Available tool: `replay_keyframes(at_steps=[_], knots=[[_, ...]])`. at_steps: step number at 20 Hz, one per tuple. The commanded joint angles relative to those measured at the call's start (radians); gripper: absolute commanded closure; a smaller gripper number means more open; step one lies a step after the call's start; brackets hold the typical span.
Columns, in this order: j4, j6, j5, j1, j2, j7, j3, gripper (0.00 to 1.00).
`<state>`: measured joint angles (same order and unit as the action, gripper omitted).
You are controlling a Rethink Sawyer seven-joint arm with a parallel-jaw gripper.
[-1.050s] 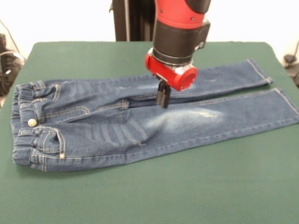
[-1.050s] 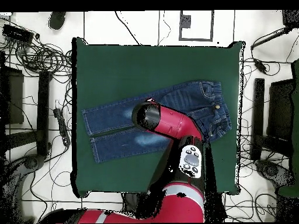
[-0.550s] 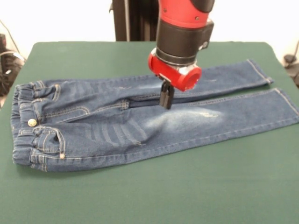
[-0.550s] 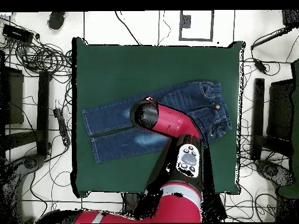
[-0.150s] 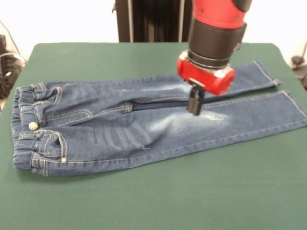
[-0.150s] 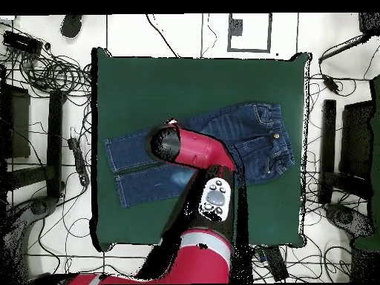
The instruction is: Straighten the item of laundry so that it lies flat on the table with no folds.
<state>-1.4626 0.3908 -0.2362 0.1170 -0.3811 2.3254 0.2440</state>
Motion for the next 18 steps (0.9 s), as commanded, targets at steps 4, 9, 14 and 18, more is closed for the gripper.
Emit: replay_keyframes(at_steps=[4,9,14,18], knots=[[0.014,-0.011,-0.06,0.013,0.102,0.185,-0.072,1.0],[0.005,-0.073,-0.048,-0.024,0.134,0.154,-0.105,1.0],[-0.002,-0.109,-0.056,-0.026,0.159,0.172,-0.118,1.0],[0.008,-0.115,-0.089,0.018,0.183,0.226,-0.093,1.0]])
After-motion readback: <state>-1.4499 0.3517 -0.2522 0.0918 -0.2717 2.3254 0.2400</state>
